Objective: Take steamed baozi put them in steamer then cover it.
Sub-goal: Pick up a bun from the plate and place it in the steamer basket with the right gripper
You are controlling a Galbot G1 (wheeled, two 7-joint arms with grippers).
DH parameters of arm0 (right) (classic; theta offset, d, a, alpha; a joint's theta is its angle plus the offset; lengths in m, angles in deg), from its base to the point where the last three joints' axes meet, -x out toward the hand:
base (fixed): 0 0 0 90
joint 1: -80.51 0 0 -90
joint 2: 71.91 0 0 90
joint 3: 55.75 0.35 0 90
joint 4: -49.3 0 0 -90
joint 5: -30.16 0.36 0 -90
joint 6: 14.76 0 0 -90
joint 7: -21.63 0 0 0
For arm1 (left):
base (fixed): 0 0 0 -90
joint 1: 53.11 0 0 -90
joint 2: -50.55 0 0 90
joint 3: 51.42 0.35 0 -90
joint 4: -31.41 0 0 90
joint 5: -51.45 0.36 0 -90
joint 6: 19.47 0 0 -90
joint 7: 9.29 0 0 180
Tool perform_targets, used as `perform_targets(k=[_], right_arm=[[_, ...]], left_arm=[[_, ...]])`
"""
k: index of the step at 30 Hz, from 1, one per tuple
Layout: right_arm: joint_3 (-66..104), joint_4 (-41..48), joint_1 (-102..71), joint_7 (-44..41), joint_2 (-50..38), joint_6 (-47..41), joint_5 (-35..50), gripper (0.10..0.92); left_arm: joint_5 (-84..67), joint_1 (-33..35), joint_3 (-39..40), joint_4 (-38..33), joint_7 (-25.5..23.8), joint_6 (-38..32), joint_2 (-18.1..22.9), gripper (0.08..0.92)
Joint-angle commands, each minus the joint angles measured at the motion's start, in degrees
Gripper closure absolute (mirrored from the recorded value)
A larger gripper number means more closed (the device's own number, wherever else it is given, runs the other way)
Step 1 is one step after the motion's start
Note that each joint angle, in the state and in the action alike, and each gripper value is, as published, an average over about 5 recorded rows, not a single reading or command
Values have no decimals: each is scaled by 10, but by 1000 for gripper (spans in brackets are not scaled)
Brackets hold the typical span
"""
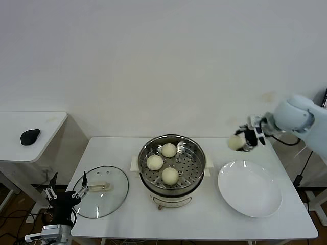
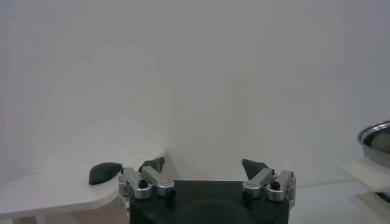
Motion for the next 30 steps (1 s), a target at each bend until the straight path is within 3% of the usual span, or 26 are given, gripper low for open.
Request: perform_targets(k=[1, 13, 30], right_arm=[[-119, -47, 113, 94, 137, -127, 183, 406], [-130, 4, 44, 136, 228, -155, 200, 406], [-109, 70, -54, 132, 232, -149, 139, 406]], left_arm=[[1, 0, 1, 0, 0, -1, 7, 177], [0, 2, -9, 2, 0, -4, 15, 177], [-1, 3, -12, 1, 0, -5, 13, 177]])
